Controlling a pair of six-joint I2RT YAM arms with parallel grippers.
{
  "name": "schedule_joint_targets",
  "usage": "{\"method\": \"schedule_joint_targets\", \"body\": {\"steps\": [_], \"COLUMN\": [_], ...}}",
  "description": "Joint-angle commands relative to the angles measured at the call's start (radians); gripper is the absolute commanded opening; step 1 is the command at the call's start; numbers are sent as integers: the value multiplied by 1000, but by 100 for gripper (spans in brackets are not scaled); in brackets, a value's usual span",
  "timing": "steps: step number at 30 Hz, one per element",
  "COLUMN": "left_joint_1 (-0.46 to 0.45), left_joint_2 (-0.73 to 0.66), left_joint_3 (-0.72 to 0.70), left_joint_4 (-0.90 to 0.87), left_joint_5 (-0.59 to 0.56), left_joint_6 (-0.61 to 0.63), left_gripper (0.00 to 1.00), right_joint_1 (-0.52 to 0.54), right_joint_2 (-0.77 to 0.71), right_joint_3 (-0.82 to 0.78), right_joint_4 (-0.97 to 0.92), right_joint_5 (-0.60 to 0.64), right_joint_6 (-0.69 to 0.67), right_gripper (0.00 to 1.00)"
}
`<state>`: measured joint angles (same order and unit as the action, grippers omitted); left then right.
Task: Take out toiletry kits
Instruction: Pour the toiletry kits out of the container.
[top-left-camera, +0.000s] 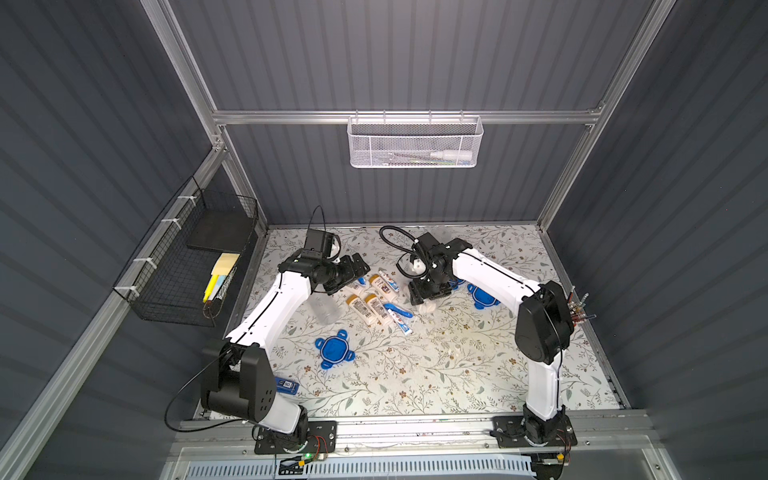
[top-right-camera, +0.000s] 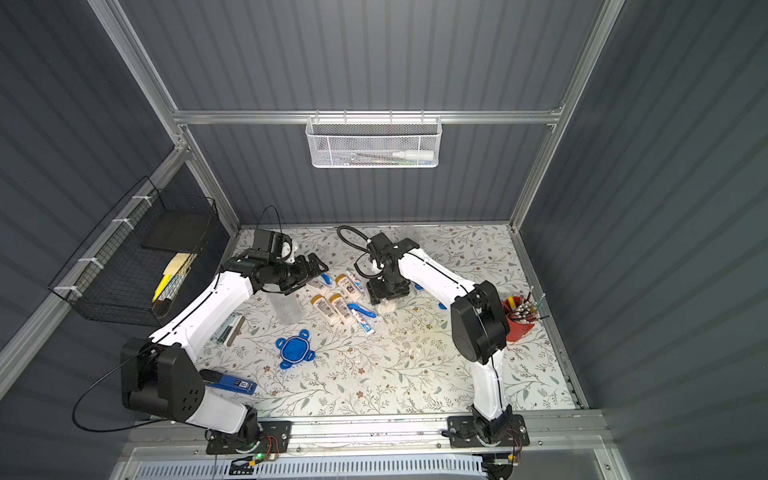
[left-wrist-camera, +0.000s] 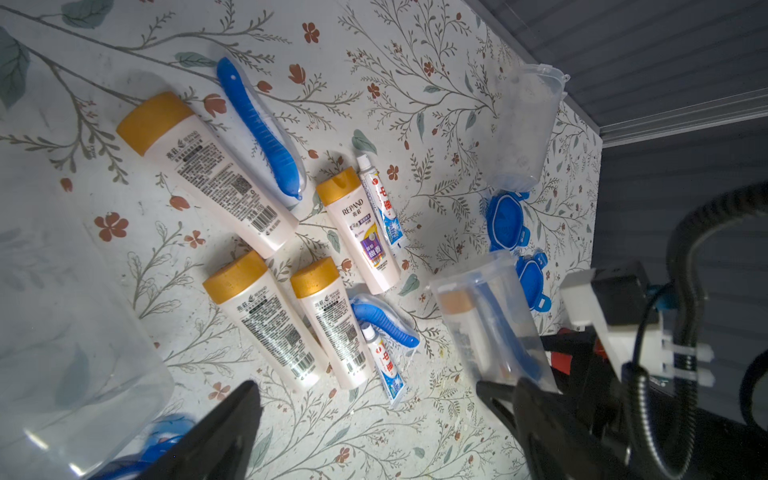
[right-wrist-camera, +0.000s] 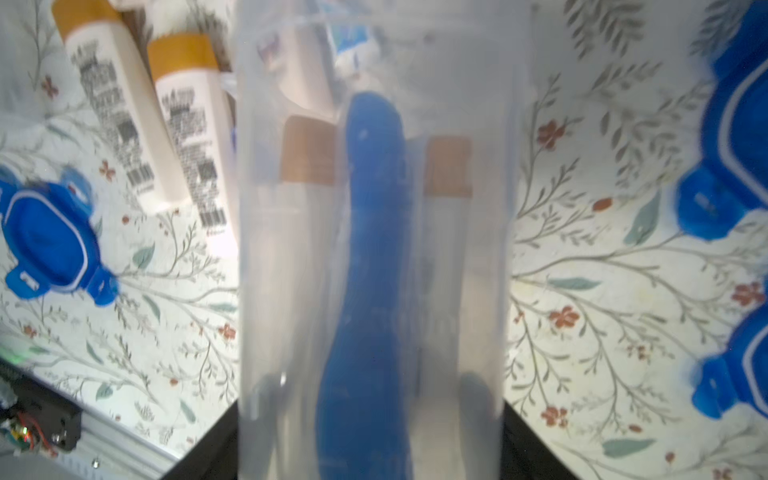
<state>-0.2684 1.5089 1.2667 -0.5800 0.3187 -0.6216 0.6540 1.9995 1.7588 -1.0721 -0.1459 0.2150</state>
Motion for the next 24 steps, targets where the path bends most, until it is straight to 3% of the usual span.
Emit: {"method": "schedule_joint_targets", "body": {"steps": [1,13,18,24], "left_joint_1": [5,5,5,5], "left_joint_2": [-31,-39,-18,6], "left_joint_3": [-16,-32,-26,-11], "left_joint_4": [10,23,26,36], "left_joint_5": [49,72,74,64], "left_joint_6": [11,13,10,-6], "left_gripper": [96,97,97,97], "right_joint_1": [51,103,103,96], "right_joint_2": [33,100,-18,-271], "right_joint_3": [93,196,25,-267], "right_joint_4": [-227,-303,-282,-231], "right_joint_5": [-13,-17,-38,-83], "right_joint_6": [-39,-45,-33,31], "right_gripper": [50,47,47,46]}}
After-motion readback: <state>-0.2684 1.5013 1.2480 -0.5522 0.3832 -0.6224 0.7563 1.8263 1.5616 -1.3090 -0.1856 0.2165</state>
